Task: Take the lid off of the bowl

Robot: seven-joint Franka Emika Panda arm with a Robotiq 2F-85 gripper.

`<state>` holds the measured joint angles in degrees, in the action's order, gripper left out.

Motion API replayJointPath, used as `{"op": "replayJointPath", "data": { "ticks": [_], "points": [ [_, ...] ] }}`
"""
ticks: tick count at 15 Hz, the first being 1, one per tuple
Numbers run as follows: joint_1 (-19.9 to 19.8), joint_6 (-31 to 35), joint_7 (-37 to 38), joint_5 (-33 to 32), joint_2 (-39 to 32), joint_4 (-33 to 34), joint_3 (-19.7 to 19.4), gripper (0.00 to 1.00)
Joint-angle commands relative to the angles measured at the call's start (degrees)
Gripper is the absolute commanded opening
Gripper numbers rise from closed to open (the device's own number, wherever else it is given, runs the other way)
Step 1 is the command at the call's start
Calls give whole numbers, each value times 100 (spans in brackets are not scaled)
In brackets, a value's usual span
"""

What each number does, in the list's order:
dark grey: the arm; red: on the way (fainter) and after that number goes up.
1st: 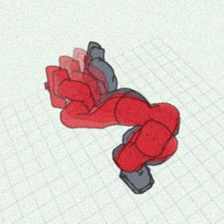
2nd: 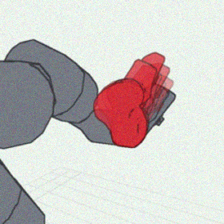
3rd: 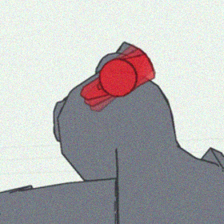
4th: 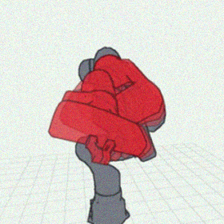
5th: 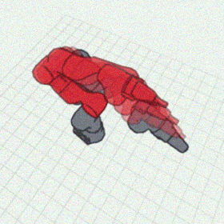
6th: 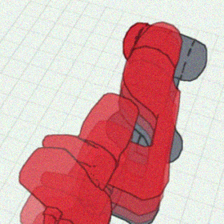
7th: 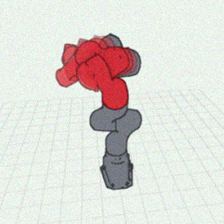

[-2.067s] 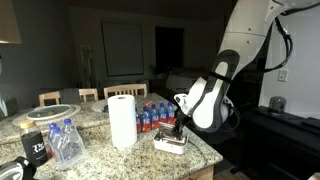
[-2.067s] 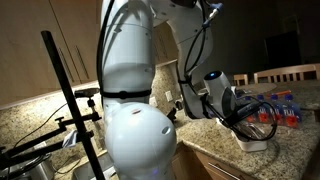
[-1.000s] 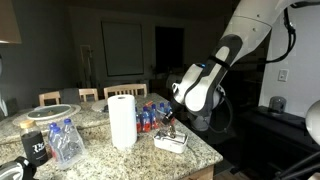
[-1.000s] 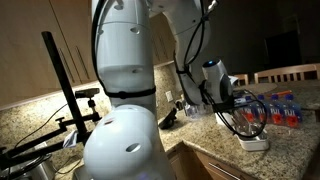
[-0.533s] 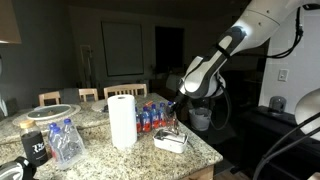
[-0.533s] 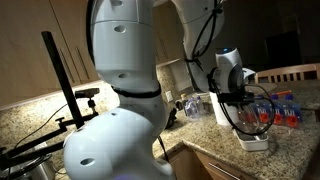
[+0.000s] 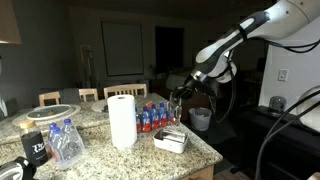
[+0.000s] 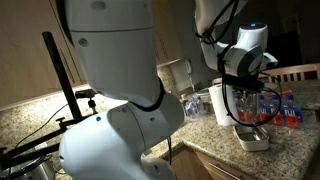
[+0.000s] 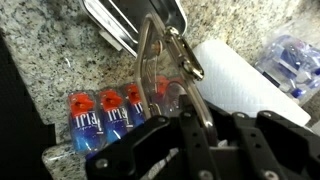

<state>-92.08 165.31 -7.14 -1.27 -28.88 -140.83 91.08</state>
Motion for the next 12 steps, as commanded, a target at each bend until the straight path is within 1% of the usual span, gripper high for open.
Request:
{"op": "replayJointPath", "data": {
  "ticks": [1,2,3,5,6,8,9,12],
  "points": [
    [-1472,-423,-155,17,-1112,-596,1195,5],
    [-1869,-590,-113,-45,-1372,-823,1472,5],
    [-2161,-773,-75,-78,-1617,-1012,1637,5],
    [-2545,-1192,-61,-76,-2044,-1346,1711,5],
    [-2636,-1381,-99,-56,-2205,-1496,1618,5],
    [-2644,-1711,-113,51,-2429,-1673,1302,5],
    [-2618,-1735,-100,76,-2465,-1729,1142,5],
    [-2300,-1622,-57,86,-2493,-1713,719,5]
  ]
}}
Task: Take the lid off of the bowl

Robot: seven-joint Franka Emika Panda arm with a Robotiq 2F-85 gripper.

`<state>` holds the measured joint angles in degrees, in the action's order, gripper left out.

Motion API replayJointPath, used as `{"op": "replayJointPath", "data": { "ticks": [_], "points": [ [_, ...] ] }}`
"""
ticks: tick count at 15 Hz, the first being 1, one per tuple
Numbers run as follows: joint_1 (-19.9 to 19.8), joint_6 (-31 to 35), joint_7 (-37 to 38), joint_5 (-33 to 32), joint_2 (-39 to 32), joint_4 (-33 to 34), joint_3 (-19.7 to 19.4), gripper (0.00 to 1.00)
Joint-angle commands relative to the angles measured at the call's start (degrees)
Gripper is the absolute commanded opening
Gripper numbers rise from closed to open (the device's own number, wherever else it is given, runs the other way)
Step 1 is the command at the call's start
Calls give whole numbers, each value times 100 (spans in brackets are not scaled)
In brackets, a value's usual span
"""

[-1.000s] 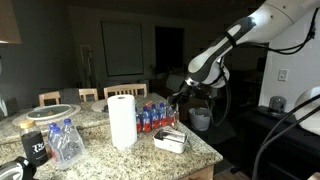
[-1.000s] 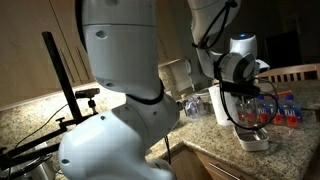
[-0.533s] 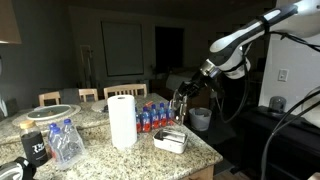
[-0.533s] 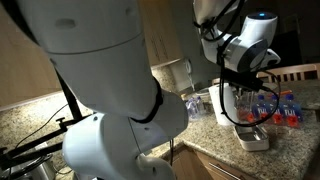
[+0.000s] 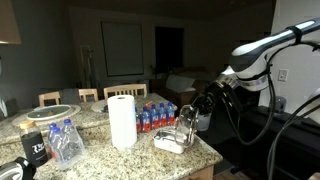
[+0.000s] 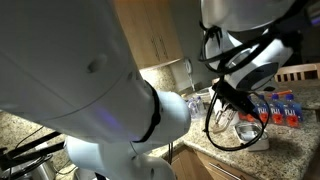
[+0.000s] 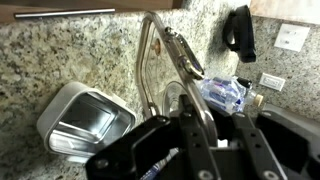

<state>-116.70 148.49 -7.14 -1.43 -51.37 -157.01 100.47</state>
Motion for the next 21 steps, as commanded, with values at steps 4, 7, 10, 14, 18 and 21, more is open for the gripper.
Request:
{"op": "replayJointPath", "data": {
  "ticks": [4,7,10,14,18,21],
  "points": [
    [745,328,5,62,-159,98,-340,5],
    [1376,343,-23,49,-102,386,-429,5],
    [2028,-41,-155,44,-66,888,-734,5],
    [2649,-841,-521,44,-47,1645,-1307,5],
    [3085,-1677,-1115,203,-88,2418,-1935,5],
    [3272,-2305,-1689,394,-185,2809,-2247,5]
  ]
}}
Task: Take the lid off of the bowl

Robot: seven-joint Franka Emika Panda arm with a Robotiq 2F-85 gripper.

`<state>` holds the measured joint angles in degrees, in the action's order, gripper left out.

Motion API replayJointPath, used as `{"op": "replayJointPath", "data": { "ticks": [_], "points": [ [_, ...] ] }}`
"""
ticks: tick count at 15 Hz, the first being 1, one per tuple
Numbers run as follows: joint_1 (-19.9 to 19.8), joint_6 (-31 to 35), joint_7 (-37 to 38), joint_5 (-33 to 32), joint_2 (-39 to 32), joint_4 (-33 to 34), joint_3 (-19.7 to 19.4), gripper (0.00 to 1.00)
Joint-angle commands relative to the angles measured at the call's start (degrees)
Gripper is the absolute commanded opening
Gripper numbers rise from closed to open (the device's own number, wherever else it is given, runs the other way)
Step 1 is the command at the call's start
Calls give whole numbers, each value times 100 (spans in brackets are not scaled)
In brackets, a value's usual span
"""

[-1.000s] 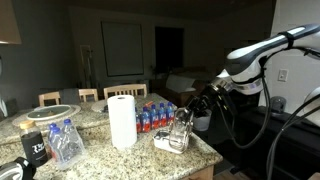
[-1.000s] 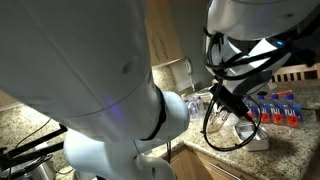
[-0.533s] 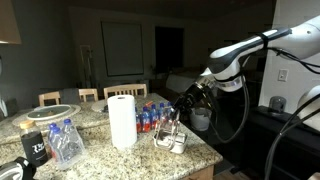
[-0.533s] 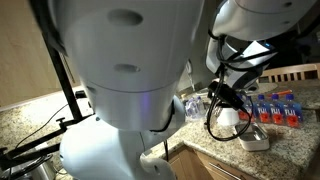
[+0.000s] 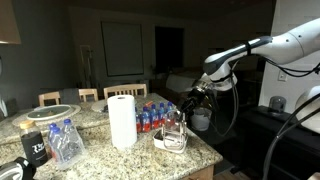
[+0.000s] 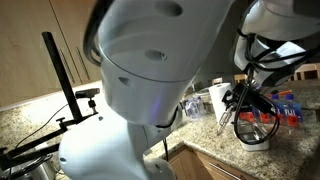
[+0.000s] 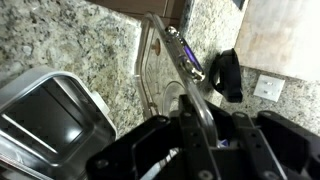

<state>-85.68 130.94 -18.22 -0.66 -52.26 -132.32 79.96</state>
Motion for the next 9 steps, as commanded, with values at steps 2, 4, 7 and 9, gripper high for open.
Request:
{"op": "replayJointPath", "data": {
  "ticks": [2,4,7,9],
  "points": [
    [312,-965,-960,499,-152,599,-377,5],
    [436,-1324,-1308,727,-171,817,-534,5],
    [658,-1806,-1683,1054,-149,1157,-776,5],
    [819,-2157,-1944,1327,-133,1385,-949,5]
  ]
}}
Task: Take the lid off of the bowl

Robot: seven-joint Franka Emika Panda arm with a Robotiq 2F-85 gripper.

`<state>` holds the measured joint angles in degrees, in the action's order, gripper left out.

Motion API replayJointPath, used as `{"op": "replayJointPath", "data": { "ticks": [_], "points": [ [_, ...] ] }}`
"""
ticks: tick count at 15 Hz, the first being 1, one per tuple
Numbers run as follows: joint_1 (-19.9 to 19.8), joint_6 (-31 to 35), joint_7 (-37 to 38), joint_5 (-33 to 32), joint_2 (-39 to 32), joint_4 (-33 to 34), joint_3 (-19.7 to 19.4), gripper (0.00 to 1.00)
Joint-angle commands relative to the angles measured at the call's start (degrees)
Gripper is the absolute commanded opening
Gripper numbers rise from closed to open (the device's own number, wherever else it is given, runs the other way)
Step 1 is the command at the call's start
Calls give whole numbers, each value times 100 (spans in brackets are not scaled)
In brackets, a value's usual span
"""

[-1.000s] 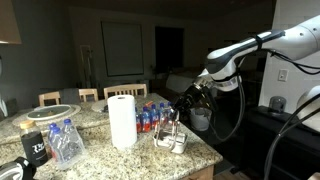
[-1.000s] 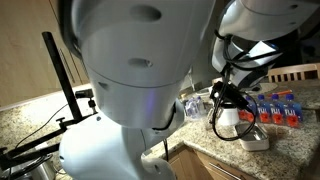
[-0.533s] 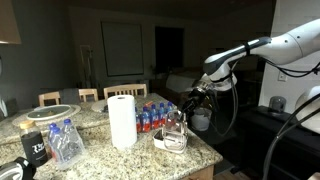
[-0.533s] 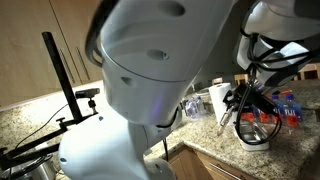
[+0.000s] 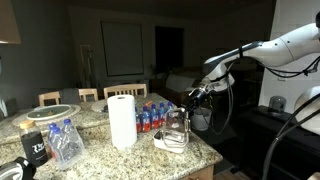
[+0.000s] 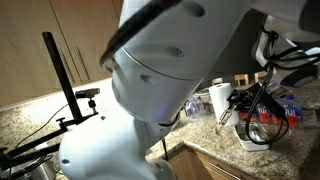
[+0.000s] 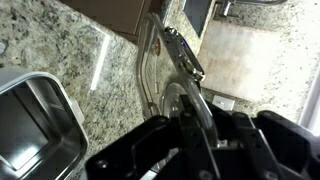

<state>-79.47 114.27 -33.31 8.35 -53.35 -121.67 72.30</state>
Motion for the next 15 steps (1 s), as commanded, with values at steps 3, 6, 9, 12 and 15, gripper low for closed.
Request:
{"op": "replayJointPath", "data": {
  "ticks": [3,6,9,12,15],
  "points": [
    [472,-959,-769,863,56,604,-507,5],
    [852,-1206,-983,1199,215,837,-945,5],
    [1254,-1144,-1122,1491,391,969,-1424,5],
    [1709,-988,-1263,1777,592,1078,-1941,5],
    [2214,-790,-1334,2146,846,1193,-2530,5]
  ]
}}
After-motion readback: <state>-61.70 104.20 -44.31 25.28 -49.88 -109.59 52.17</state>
